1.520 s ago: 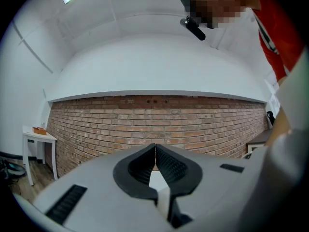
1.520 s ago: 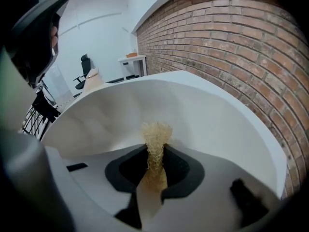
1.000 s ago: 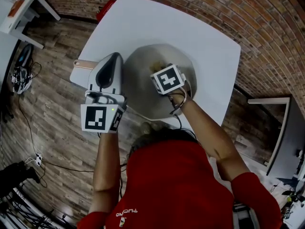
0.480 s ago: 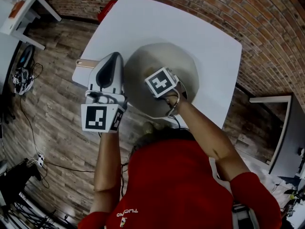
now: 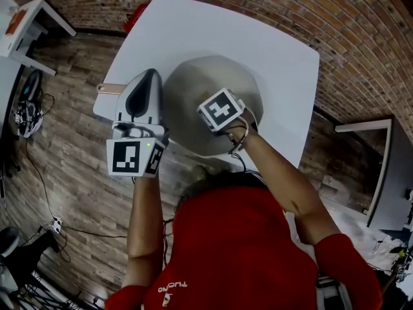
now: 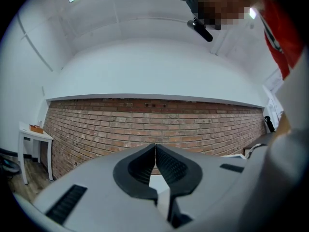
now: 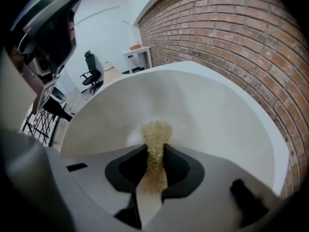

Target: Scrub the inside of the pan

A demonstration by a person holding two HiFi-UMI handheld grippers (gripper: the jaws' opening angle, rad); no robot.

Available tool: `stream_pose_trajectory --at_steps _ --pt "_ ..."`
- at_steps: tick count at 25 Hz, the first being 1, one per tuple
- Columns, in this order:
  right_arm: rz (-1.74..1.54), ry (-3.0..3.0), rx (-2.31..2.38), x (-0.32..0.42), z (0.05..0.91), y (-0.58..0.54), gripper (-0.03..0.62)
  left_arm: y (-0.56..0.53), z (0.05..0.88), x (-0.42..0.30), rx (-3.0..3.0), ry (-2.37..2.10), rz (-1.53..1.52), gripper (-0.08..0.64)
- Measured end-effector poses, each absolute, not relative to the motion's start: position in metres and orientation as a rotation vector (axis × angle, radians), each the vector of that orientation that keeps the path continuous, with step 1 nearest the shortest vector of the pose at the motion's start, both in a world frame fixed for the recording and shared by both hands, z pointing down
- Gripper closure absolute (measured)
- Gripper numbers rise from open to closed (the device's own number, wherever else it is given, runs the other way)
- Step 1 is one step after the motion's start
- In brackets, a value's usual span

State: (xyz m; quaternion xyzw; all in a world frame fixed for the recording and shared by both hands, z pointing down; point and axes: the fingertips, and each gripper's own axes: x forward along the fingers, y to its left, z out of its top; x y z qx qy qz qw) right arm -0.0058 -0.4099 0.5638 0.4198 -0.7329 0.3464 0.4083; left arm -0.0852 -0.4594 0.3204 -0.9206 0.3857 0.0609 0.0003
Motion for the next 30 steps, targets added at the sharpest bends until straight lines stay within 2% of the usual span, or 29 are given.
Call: stream_pose_trajectory --at_steps 2,11,24,30 --pt "0.877 -1.883 0.975 -0.031 0.562 -0.399 0.506 -0.459 0.319 -0.090 -2.883 1.231 0.197 0.545" --pt "0.797 -1.806 0.892 -0.048 0.578 -0.383 0.506 -0.452 0.319 -0.096 -2.886 1.233 0.190 0.545" --pt "0.824 -1.670 1.002 0.015 0.583 -0.381 0.506 -0.450 0.328 -0.075 -2.932 1.162 0.172 0.545" --pt "0.842 -1.669 1.013 0.020 0.579 -0.374 0.506 -0.445 0.328 -0.068 -2.938 1.142 0.160 0.545"
